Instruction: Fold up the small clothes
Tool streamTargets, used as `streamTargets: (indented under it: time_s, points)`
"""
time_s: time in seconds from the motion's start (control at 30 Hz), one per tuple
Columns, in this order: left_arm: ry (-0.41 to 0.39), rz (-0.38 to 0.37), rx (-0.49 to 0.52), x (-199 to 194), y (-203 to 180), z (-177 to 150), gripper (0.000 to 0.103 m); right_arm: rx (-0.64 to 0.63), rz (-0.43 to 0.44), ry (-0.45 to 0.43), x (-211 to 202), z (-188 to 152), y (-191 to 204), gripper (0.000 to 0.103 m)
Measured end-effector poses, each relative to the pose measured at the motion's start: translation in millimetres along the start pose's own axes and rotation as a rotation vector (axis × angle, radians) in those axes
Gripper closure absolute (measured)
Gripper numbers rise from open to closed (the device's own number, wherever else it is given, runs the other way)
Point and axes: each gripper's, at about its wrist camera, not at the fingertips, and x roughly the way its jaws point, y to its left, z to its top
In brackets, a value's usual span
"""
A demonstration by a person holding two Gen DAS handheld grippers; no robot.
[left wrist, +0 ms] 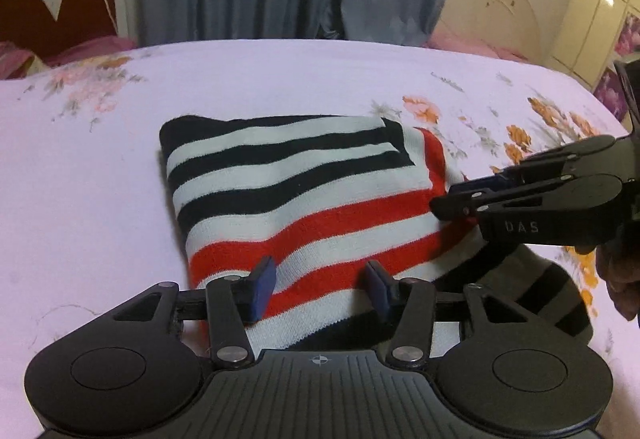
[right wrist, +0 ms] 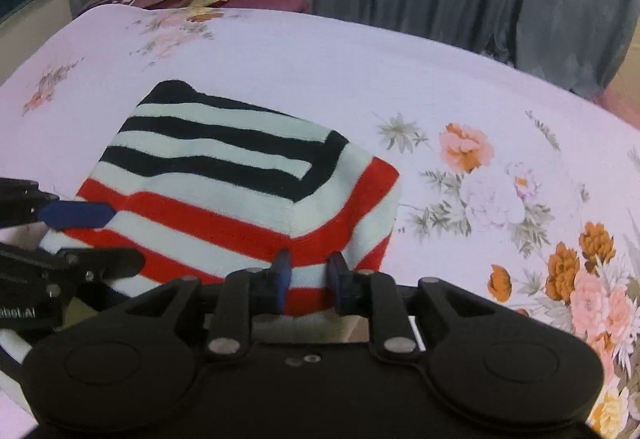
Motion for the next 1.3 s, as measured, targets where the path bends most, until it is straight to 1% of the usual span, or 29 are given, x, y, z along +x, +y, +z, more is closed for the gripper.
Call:
streamTargets:
  time_s: [0.1, 0.2, 0.27, 0.3, 0.37, 0.43, 0.5, 0.57, 0.63, 0.7, 0.8, 0.93, 1.03, 1.13, 1.23, 1.3]
  points:
    - [0.003, -0.011, -0.01, 0, 2, 1, 0.053, 0.003, 0.0, -0.014, -1, -4, -1, 0.084]
    - [-0.002, 0.009, 0.014, -3, -3, 3, 0.053, 0.037, -0.001, -0.015, -7, -2, -2, 0.081]
    - [-0.022, 0.026, 0.018, -14, -8, 3, 0.053, 0.052, -0.009, -0.037, -19, -1, 0, 0.079]
    - [-0.038, 0.021, 0.015, -23, -10, 2, 0.053, 0.045, -0.011, -0.055, -27, -1, 2, 0.075]
    - [-0.079, 0.002, 0.014, -44, -16, -3, 0.053, 0.019, 0.005, -0.087, -46, -7, 9, 0.073]
    - [-0.077, -0.013, 0.015, -54, -19, -9, 0.053, 0.006, 0.022, -0.106, -62, -16, 13, 0.073]
    - [-0.059, -0.024, 0.026, -59, -24, -19, 0.053, -0.017, 0.04, -0.096, -73, -27, 19, 0.074]
    - [-0.039, -0.007, 0.049, -58, -29, -30, 0.053, -0.042, 0.041, -0.077, -78, -40, 25, 0.074]
    - [-0.029, 0.024, 0.078, -53, -32, -40, 0.053, -0.066, 0.019, -0.034, -71, -49, 28, 0.076]
    - [-0.035, 0.024, 0.076, -50, -32, -43, 0.053, -0.08, -0.005, 0.0, -57, -58, 30, 0.077]
    - [-0.038, 0.034, 0.087, -49, -34, -43, 0.053, -0.085, -0.031, -0.016, -50, -63, 34, 0.077]
    - [-0.051, 0.063, 0.106, -51, -42, -48, 0.053, -0.076, -0.045, -0.015, -56, -63, 36, 0.077]
    - [-0.075, 0.074, 0.075, -66, -43, -50, 0.053, -0.056, -0.039, -0.039, -71, -66, 35, 0.075]
    - [-0.093, 0.093, 0.043, -88, -39, -59, 0.053, -0.052, -0.032, -0.066, -88, -74, 34, 0.076]
    - [-0.076, 0.112, 0.008, -98, -33, -73, 0.053, -0.042, -0.007, -0.078, -101, -83, 34, 0.077]
    - [-0.043, 0.125, -0.009, -96, -30, -84, 0.053, -0.048, 0.0, -0.066, -102, -88, 36, 0.077]
